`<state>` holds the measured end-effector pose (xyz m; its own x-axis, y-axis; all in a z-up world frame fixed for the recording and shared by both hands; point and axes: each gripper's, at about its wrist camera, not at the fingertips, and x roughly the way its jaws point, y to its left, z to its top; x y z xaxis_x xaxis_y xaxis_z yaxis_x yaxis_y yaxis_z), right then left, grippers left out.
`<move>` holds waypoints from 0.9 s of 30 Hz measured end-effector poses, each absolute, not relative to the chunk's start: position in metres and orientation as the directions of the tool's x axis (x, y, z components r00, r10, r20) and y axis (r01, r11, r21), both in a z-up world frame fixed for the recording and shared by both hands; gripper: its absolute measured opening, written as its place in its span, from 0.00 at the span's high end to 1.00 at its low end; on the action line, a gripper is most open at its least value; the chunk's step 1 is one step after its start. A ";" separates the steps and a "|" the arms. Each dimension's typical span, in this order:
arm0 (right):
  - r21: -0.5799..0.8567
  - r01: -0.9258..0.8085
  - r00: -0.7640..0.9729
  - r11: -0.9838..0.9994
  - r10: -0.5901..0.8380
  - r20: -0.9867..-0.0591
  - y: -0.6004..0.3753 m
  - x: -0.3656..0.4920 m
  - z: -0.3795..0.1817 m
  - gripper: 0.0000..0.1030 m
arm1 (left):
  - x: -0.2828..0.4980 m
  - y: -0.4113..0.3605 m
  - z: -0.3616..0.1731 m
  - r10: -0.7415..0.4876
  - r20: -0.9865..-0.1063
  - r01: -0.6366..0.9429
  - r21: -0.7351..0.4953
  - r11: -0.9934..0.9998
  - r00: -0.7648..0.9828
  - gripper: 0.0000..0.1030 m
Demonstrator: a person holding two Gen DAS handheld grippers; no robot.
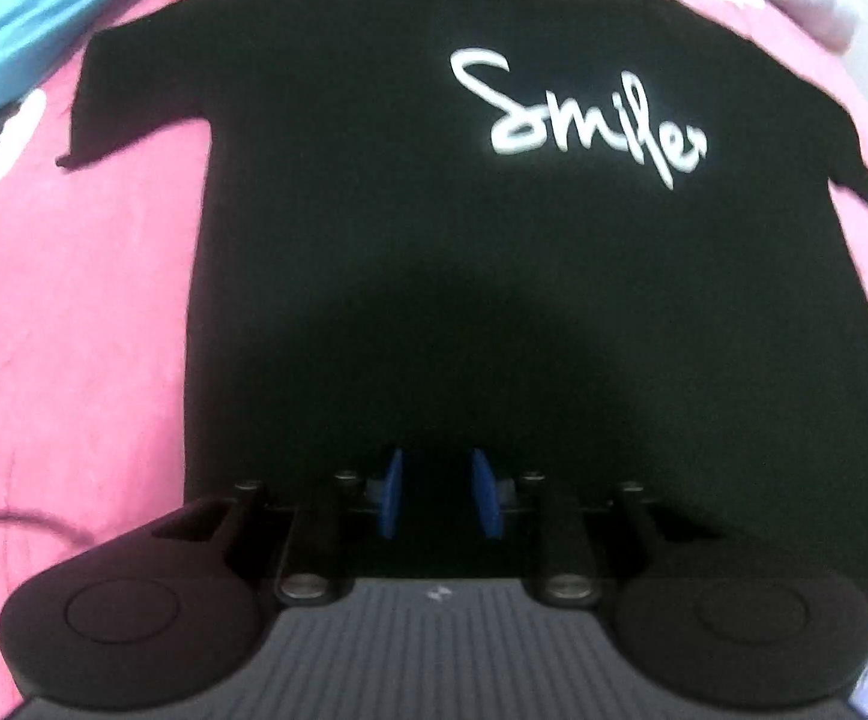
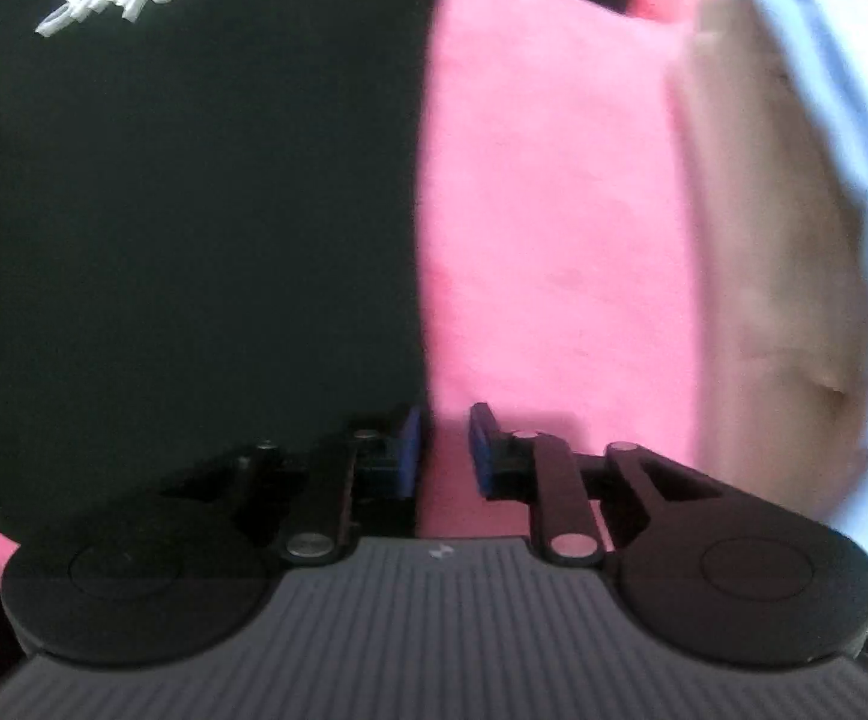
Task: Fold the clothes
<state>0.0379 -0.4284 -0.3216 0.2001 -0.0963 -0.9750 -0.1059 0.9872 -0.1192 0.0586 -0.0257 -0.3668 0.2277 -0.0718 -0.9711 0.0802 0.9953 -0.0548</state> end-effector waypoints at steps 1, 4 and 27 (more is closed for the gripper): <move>-0.118 -0.106 0.230 0.987 -0.091 -0.969 -0.429 0.043 -0.313 0.85 | 0.060 -0.028 -0.360 -0.069 -0.969 0.073 -0.053 0.996 0.238 0.73; -0.131 -0.100 0.358 0.986 -0.087 -0.930 -0.427 0.087 -0.303 0.85 | 0.075 -0.042 -0.345 -0.091 -0.955 0.082 -0.070 0.994 0.282 0.73; -0.088 -0.213 0.402 0.973 0.005 -0.916 -0.517 0.359 -0.239 0.71 | 0.192 -0.278 -0.361 -0.532 -0.762 0.565 -0.271 0.779 0.369 0.73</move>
